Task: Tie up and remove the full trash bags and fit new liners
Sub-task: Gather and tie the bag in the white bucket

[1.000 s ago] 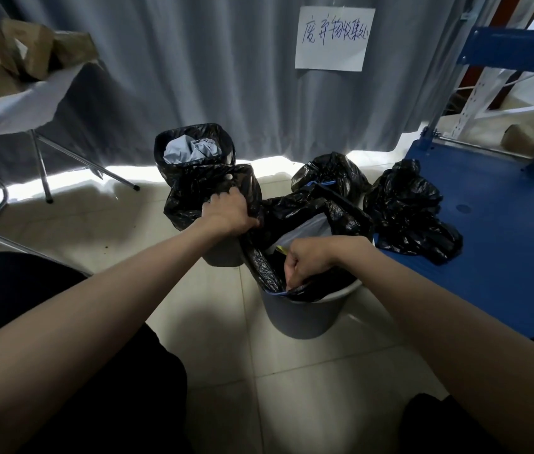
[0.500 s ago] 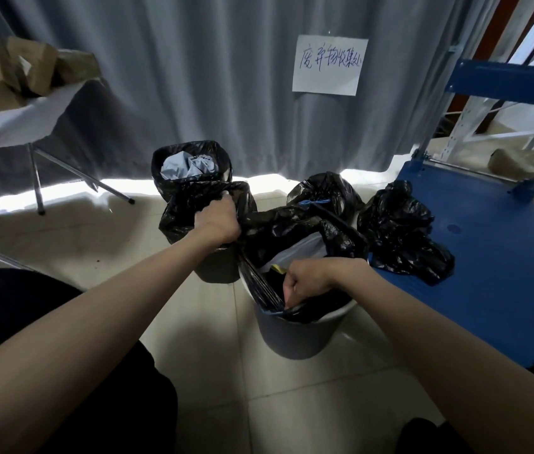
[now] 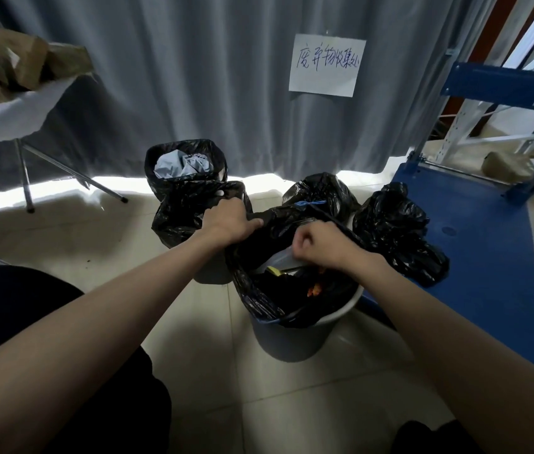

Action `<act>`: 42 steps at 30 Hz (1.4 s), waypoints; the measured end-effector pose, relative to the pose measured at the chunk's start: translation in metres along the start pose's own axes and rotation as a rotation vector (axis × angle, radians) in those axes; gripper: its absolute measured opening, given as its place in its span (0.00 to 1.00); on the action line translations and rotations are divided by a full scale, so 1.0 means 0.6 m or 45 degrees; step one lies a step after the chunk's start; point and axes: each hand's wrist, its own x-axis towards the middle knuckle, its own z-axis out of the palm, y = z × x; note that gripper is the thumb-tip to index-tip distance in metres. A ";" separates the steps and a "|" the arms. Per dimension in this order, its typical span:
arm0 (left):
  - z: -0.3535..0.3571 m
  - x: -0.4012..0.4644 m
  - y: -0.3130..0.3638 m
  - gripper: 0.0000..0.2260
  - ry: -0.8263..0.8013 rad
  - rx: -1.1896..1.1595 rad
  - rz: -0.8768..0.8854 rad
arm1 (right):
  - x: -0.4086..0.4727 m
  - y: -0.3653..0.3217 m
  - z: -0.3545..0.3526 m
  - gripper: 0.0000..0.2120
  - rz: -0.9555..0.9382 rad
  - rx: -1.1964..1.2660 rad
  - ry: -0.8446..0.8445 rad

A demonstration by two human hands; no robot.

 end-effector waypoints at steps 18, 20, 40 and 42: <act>-0.003 0.033 -0.003 0.30 0.240 0.543 0.198 | -0.001 0.072 -0.025 0.12 0.279 -0.359 0.734; 0.000 0.045 0.014 0.34 0.183 0.428 0.305 | -0.004 0.072 -0.023 0.08 0.222 -0.318 0.772; 0.004 0.044 0.084 0.10 0.368 0.333 0.569 | 0.011 0.061 -0.051 0.04 0.325 -0.164 0.448; 0.007 0.050 0.071 0.14 0.339 0.375 0.490 | 0.007 0.071 -0.054 0.06 0.399 -0.166 0.446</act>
